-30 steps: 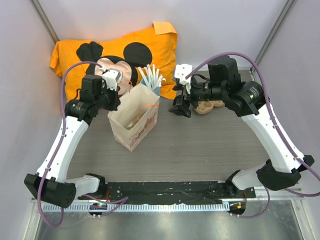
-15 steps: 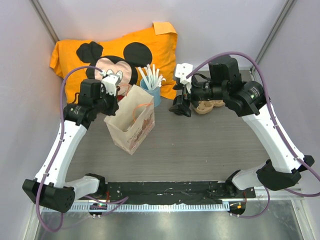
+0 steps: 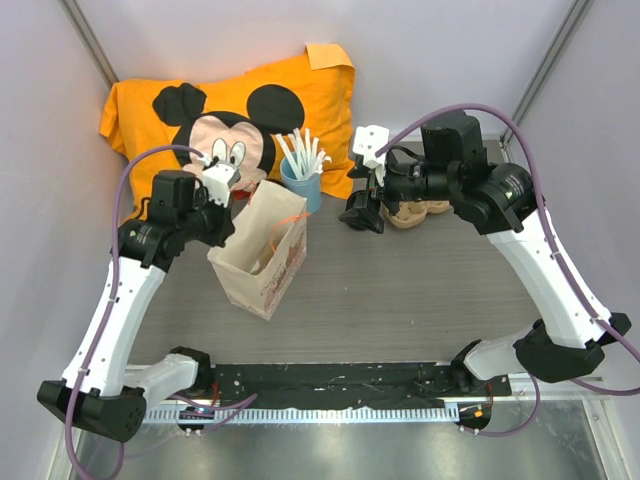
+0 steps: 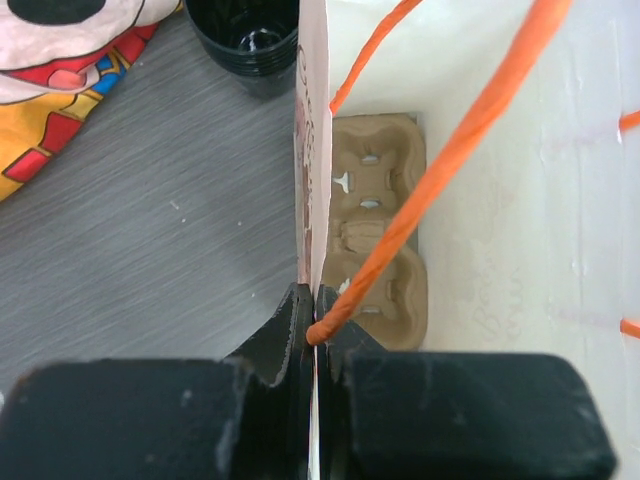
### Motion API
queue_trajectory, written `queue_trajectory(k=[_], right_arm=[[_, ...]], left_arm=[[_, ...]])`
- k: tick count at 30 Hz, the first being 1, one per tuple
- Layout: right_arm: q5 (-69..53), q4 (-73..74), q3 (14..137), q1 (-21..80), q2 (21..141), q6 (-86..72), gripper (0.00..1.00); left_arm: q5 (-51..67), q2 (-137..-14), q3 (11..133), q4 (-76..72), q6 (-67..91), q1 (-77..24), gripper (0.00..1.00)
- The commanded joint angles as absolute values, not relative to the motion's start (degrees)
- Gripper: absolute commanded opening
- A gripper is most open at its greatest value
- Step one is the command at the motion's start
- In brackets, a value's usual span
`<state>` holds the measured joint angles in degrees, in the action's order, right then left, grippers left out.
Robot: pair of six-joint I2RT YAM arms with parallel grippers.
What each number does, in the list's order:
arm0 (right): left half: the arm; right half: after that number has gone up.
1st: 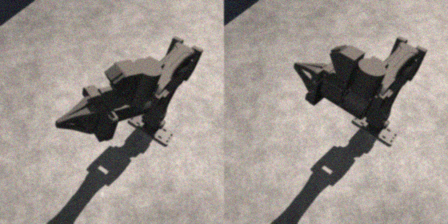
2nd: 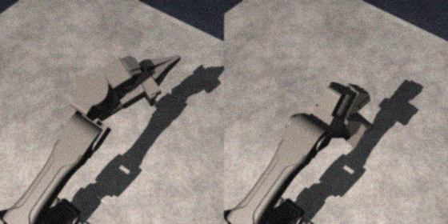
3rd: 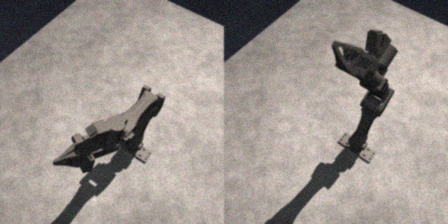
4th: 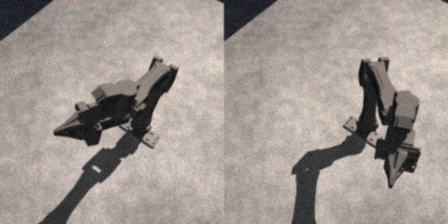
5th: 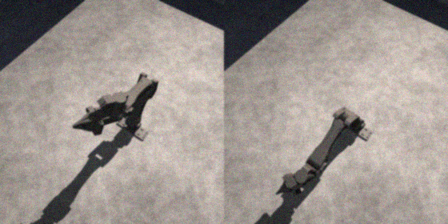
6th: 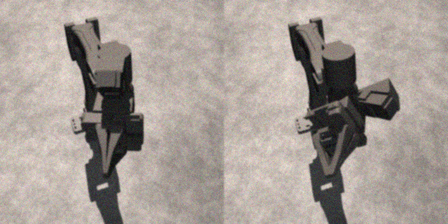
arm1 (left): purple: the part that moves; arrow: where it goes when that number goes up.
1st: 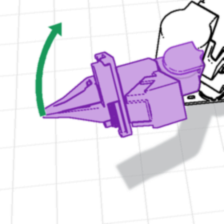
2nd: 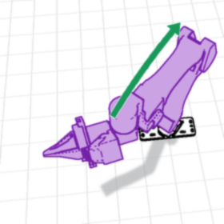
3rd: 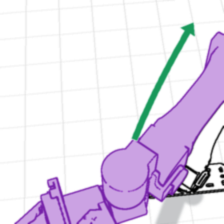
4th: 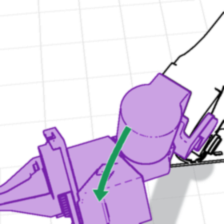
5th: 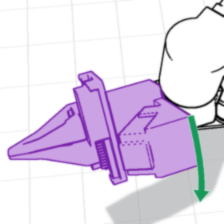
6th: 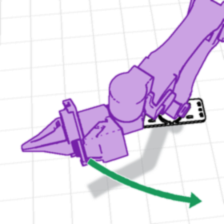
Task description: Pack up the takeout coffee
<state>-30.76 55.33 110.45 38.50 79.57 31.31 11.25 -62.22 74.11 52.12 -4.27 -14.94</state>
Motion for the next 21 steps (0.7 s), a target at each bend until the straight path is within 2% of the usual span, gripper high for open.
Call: queue_trajectory(k=[1, 13, 21], right_arm=[[-30.15, 53.35, 113.11, 38.23, 78.13, 30.94, 0.83], [-29.88, 53.35, 114.17, 38.23, 78.84, 30.76, 0.83], [-29.97, 53.09, 113.47, 38.15, 78.57, 30.76, 0.83]], left_arm=[[8.36, -59.33, 74.09, 55.72, -6.15, -14.94, 0.00], [-6.75, -54.41, 71.72, 59.07, -7.12, -12.92, 0.00], [-10.81, -54.22, 69.78, 56.52, -7.73, -7.22, 0.00]])
